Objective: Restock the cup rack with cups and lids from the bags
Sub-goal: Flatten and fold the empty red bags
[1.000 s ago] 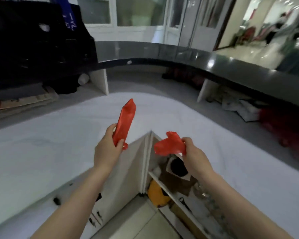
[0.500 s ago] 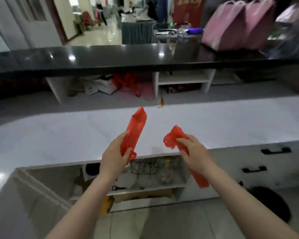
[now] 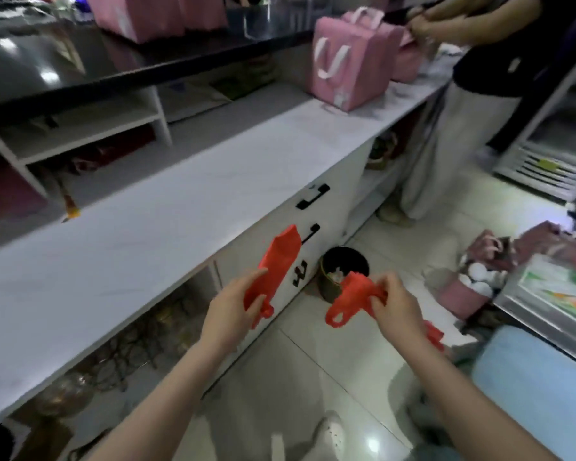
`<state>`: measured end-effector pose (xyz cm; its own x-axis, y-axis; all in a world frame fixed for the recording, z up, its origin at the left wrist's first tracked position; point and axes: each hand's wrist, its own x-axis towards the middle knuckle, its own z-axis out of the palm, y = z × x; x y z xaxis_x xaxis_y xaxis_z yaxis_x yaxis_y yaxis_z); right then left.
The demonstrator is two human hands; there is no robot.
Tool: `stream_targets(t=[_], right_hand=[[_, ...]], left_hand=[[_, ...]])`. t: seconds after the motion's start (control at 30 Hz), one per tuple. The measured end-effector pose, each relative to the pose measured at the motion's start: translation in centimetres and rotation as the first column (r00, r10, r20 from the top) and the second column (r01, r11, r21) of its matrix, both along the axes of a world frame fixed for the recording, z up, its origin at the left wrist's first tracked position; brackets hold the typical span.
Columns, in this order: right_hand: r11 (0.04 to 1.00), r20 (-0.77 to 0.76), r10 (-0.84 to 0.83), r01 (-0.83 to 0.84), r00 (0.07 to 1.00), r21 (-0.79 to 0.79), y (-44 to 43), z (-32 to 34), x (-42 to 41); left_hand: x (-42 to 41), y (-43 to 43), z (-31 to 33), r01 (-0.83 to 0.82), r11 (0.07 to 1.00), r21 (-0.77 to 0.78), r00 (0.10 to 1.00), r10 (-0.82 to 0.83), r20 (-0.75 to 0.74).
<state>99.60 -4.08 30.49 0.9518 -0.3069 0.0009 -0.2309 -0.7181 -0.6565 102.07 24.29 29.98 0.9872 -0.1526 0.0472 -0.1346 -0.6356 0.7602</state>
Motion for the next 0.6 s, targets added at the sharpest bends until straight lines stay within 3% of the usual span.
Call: stream_targets(t=[0.2, 0.4, 0.6], right_hand=[[0.986, -0.064, -0.129, 0.135, 0.990, 0.101, -8.1, -2.6, 5.2], [0.979, -0.081, -0.173, 0.180, 0.982, 0.095, -16.5, -5.3, 13.8], [0.952, -0.223, -0.174, 0.221, 0.959, 0.210, -22.0, -9.0, 21.7]], left_hand=[[8.2, -9.1, -2.2, 0.141, 0.984, 0.110, 0.989, -0.133, -0.071], [16.7, -18.3, -6.5, -0.020, 1.000, -0.011, 0.976, 0.017, -0.217], [24.0, -24.9, -10.6, -0.048, 0.997, -0.058, 0.902, 0.018, -0.432]])
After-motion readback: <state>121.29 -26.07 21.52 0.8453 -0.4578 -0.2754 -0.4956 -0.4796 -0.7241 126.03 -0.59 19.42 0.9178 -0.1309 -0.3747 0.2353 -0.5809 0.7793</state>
